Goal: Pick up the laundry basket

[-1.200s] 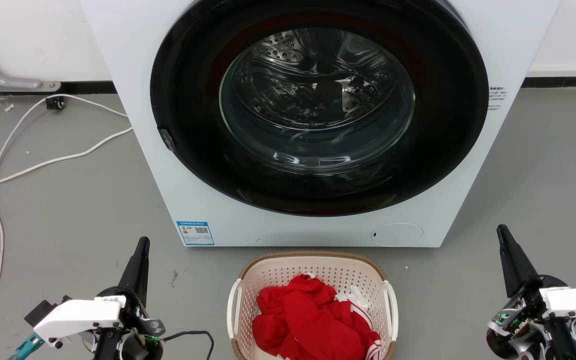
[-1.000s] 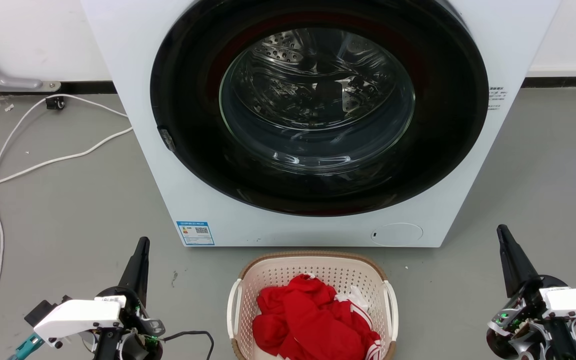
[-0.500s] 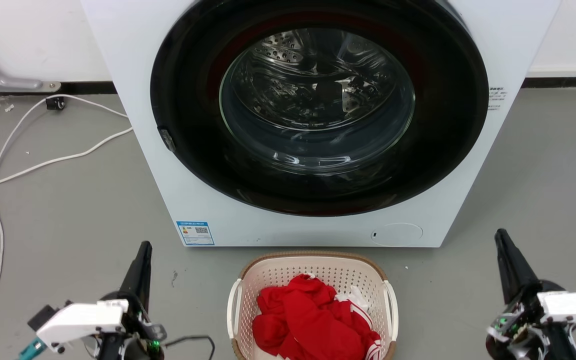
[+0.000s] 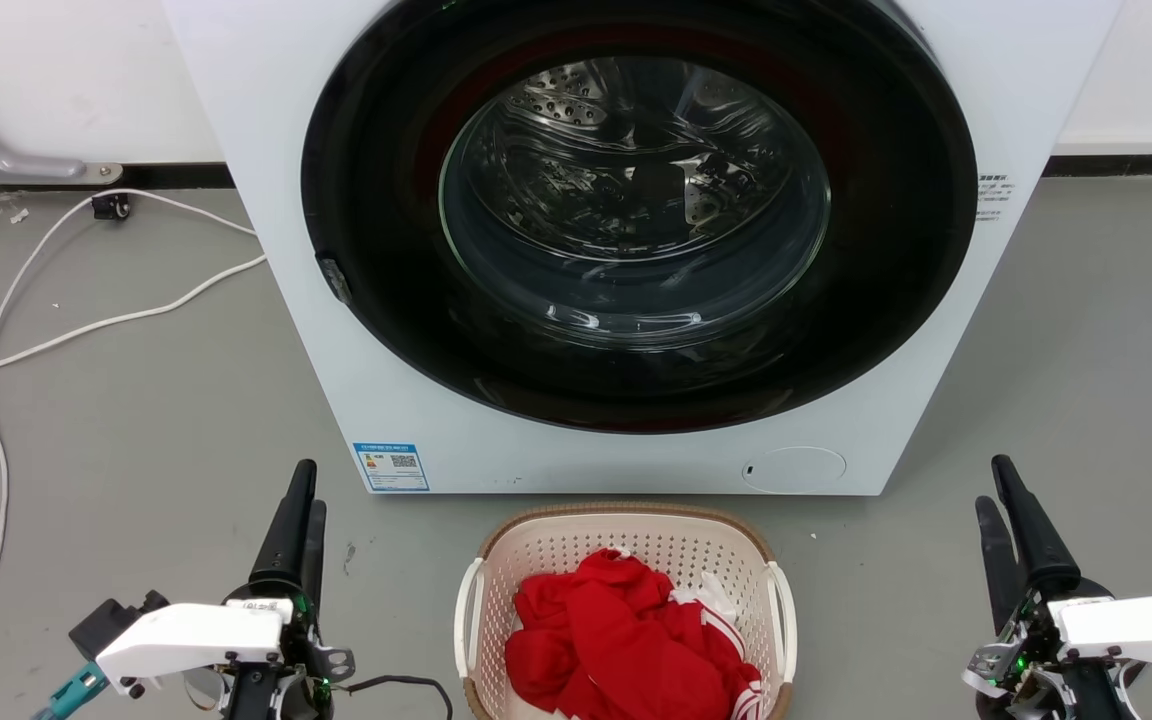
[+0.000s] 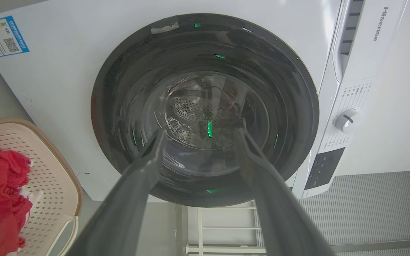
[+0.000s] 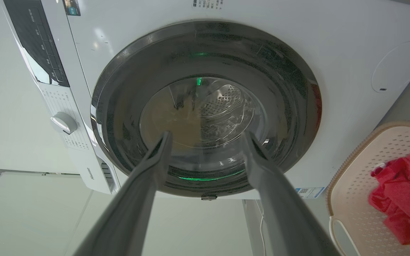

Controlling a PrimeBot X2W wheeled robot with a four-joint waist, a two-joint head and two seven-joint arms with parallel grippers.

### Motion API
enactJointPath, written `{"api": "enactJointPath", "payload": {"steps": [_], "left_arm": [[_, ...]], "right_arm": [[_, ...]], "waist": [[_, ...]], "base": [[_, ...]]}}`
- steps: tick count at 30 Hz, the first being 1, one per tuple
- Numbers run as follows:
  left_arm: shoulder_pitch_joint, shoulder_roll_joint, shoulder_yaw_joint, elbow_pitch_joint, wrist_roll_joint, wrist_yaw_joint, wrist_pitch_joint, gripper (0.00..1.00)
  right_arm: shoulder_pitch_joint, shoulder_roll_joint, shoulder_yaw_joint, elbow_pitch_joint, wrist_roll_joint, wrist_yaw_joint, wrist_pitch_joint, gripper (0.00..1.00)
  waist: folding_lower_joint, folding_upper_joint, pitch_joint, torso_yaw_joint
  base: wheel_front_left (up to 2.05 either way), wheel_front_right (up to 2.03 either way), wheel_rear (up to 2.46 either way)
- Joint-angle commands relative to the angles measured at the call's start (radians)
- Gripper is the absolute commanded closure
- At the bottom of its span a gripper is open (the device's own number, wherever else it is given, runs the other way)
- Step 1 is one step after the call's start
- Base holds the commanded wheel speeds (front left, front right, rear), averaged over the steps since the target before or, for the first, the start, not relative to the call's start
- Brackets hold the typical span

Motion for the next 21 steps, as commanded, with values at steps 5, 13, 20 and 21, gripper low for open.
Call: {"api": "enactJointPath", "payload": {"steps": [5, 13, 20, 21], "left_arm": [[-0.014, 0.003, -0.004, -0.038, 0.121, -0.001, -0.028, 0.0], [-0.015, 0.003, -0.025, -0.06, 0.307, 0.005, -0.06, 0.0], [-0.014, 0.002, -0.052, -0.078, 0.481, 0.022, -0.086, 0.0], [-0.014, 0.002, -0.055, -0.078, 0.504, 0.024, -0.089, 0.0]], "right_arm": [[-0.01, -0.005, -0.002, -0.034, -0.132, 0.0, -0.027, 0.0], [0.0, 0.001, -0.014, -0.065, -0.36, 0.0, -0.059, 0.0], [0.008, 0.002, -0.012, -0.085, -0.522, 0.0, -0.086, 0.0], [0.01, 0.002, -0.012, -0.088, -0.542, 0.0, -0.089, 0.0]], "waist": [[0.0, 0.0, -0.001, 0.001], [0.0, 0.0, -0.002, 0.002], [0.0, 0.0, -0.003, 0.002], [0.0, 0.0, -0.003, 0.002]], "base": [[0.0, 0.0, 0.0], [0.0, 0.0, 0.0], [0.0, 0.0, 0.0], [0.0, 0.0, 0.0]]}}
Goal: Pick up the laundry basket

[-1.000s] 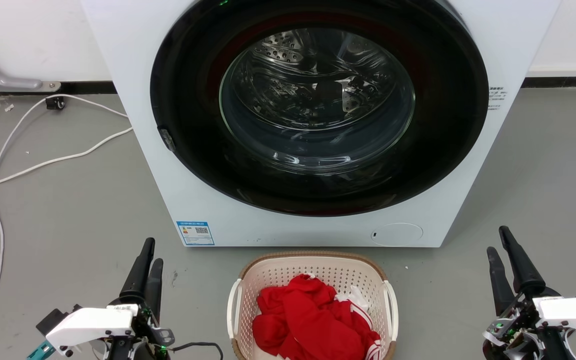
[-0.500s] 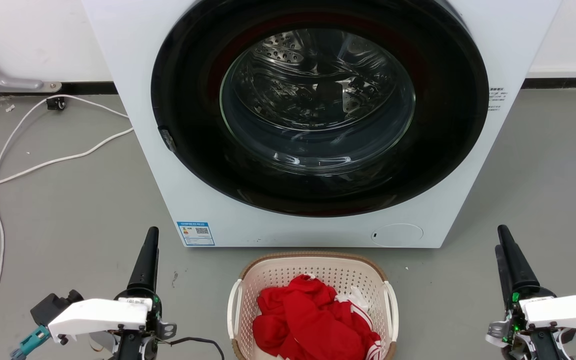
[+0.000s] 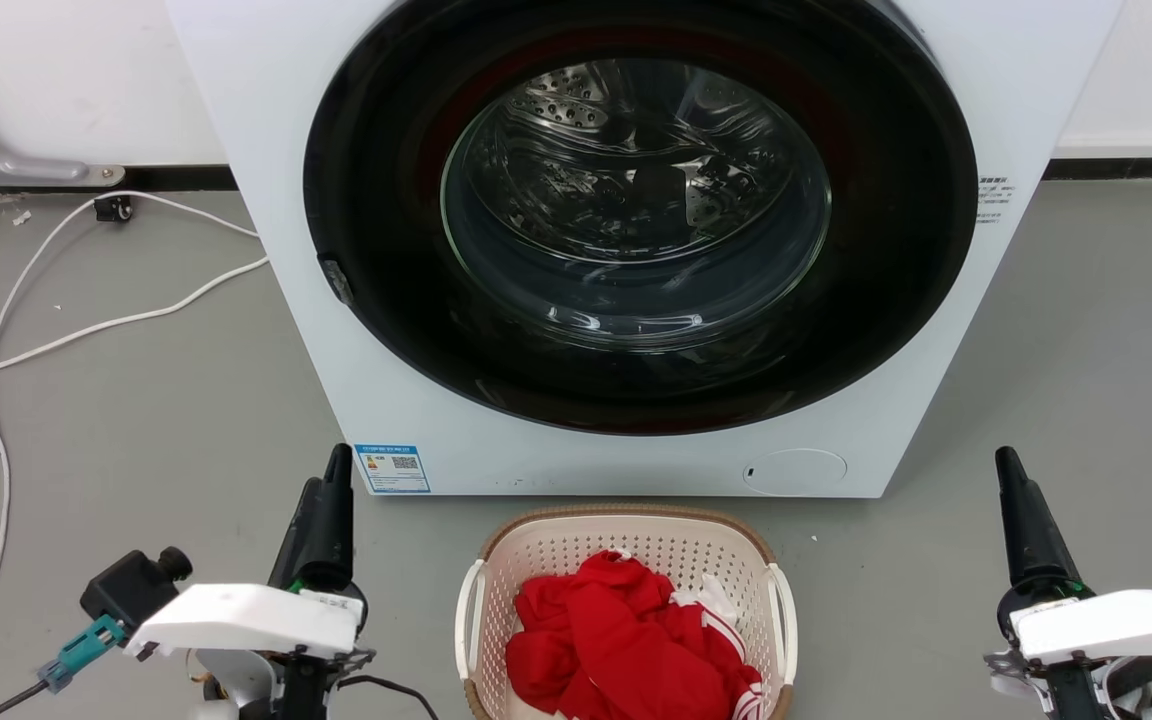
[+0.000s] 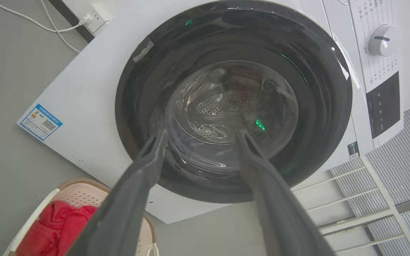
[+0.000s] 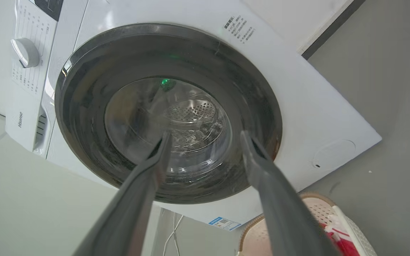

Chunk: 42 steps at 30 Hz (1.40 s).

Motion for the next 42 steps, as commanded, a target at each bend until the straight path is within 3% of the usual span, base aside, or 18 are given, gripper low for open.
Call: {"api": "enactJointPath", "payload": {"steps": [1, 15, 42], "left_arm": [[-0.013, 0.002, -0.008, -0.018, 0.051, 0.004, -0.011, 0.0], [-0.009, 0.008, -0.044, -0.014, 0.334, 0.034, -0.057, 0.0], [-0.007, 0.022, -0.099, -0.013, 0.657, 0.073, -0.13, 0.0]], "right_arm": [[-0.008, -0.001, 0.001, -0.021, -0.047, 0.0, -0.011, 0.0], [0.013, 0.0, 0.009, -0.067, -0.335, 0.0, -0.031, 0.0], [0.055, 0.002, 0.022, -0.132, -0.673, 0.0, -0.038, 0.0]], "waist": [[0.0, 0.0, 0.0, 0.0], [0.0, 0.0, -0.005, 0.001], [0.0, 0.0, -0.01, 0.002]], "base": [[0.0, 0.0, 0.0], [0.0, 0.0, 0.0], [0.0, 0.0, 0.0]]}}
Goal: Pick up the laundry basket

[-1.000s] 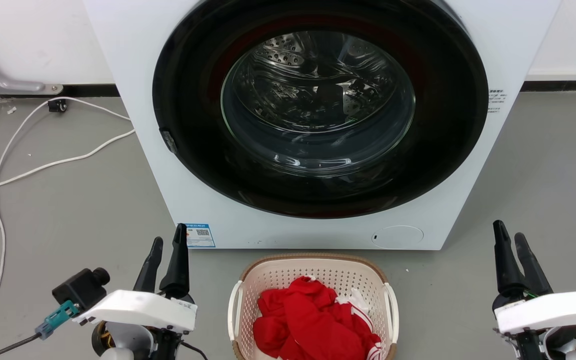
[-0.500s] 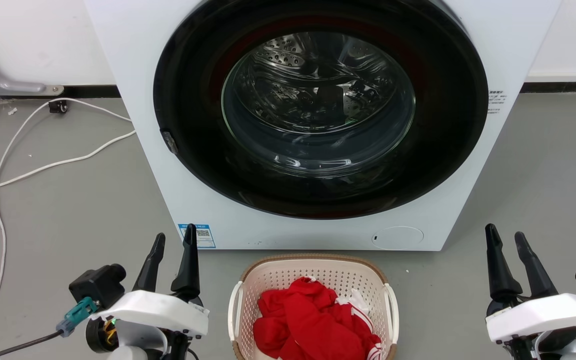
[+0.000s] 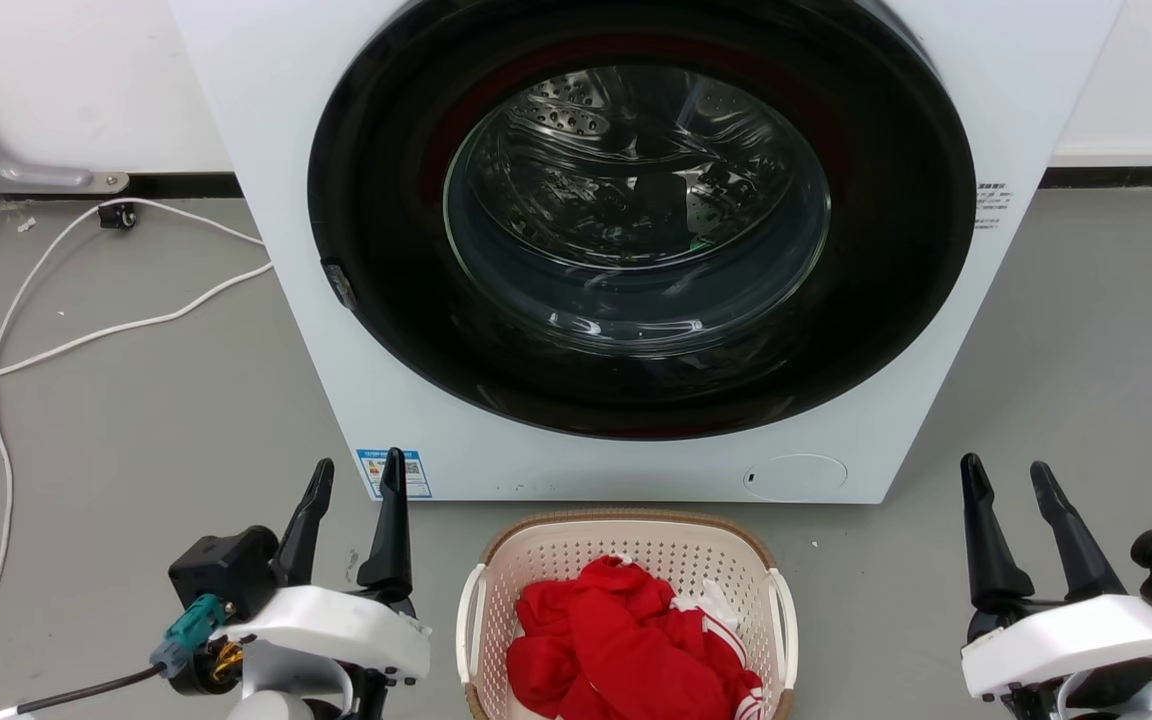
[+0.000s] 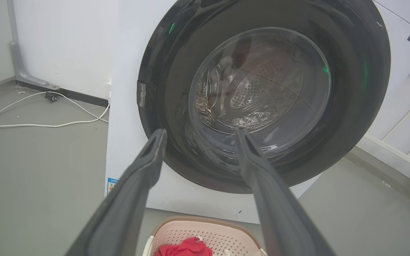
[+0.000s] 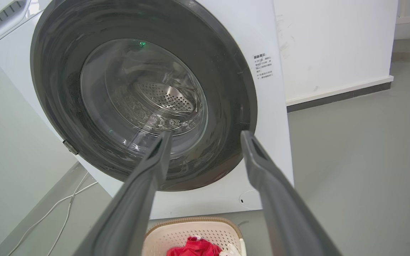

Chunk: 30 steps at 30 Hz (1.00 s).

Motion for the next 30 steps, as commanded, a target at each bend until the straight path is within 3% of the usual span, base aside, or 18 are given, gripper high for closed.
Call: {"api": "enactJointPath", "payload": {"steps": [1, 30], "left_arm": [[-0.006, 0.009, -0.007, -0.009, 0.032, 0.004, -0.011, 0.0], [0.005, 0.01, -0.038, 0.013, 0.279, 0.034, -0.077, 0.0]], "right_arm": [[0.008, 0.001, 0.001, -0.015, -0.036, 0.0, -0.005, 0.0], [0.039, 0.003, 0.01, -0.052, -0.301, 0.0, -0.018, 0.0]], "waist": [[0.0, 0.0, 0.0, 0.0], [0.0, 0.0, -0.002, 0.003]], "base": [[0.0, 0.0, 0.0], [0.0, 0.0, 0.0]]}}
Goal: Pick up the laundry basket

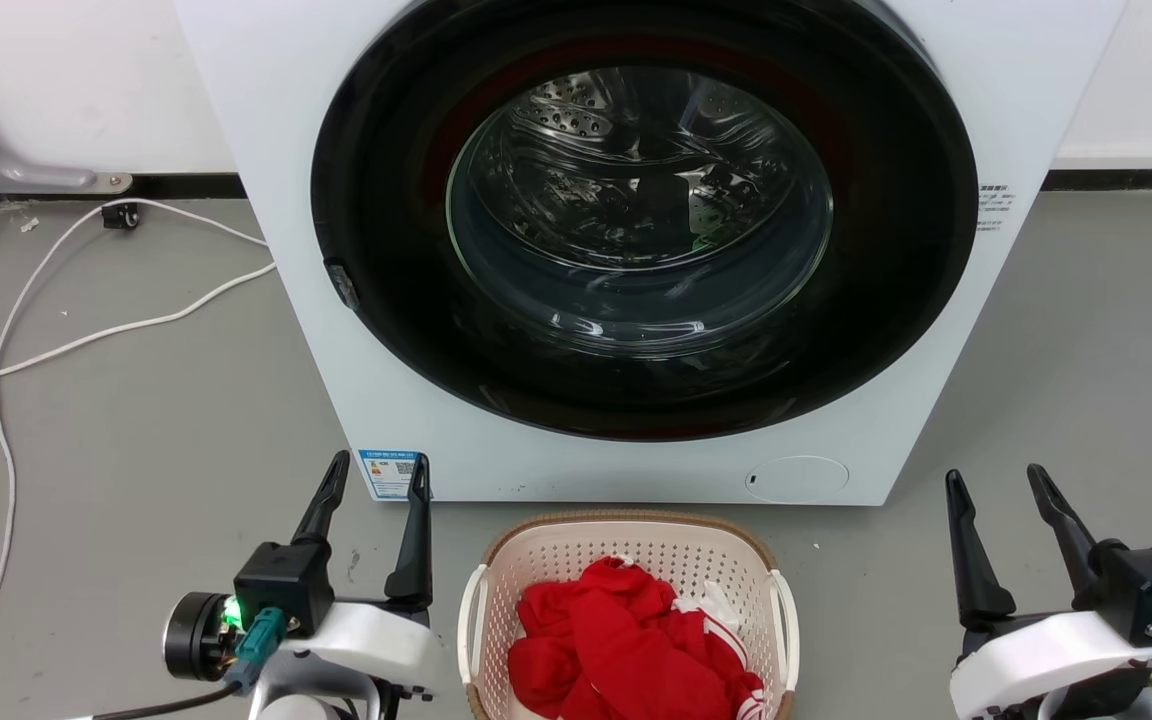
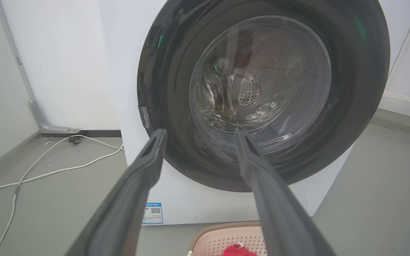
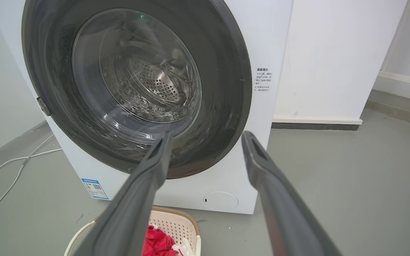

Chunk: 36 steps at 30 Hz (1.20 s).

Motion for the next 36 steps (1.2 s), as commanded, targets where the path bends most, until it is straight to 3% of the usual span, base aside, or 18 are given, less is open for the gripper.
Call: {"api": "enactJointPath", "payload": {"steps": [1, 14, 36], "left_arm": [[0.005, 0.001, -0.005, 0.0, 0.021, 0.004, -0.01, 0.0], [0.008, -0.004, -0.006, 0.005, 0.098, 0.015, -0.032, 0.0], [0.008, -0.01, 0.006, 0.018, 0.084, 0.009, -0.031, 0.0]], "right_arm": [[0.007, 0.003, 0.001, -0.01, -0.018, 0.0, -0.009, 0.0], [0.018, 0.004, 0.004, -0.016, -0.093, 0.0, -0.018, 0.0], [0.006, 0.004, -0.001, 0.009, -0.066, 0.0, -0.023, 0.0]], "waist": [[0.0, 0.0, 0.0, 0.0], [0.0, 0.0, -0.001, 0.0], [0.0, 0.0, 0.003, -0.002]], "base": [[0.0, 0.0, 0.0], [0.0, 0.0, 0.0], [0.0, 0.0, 0.0]]}}
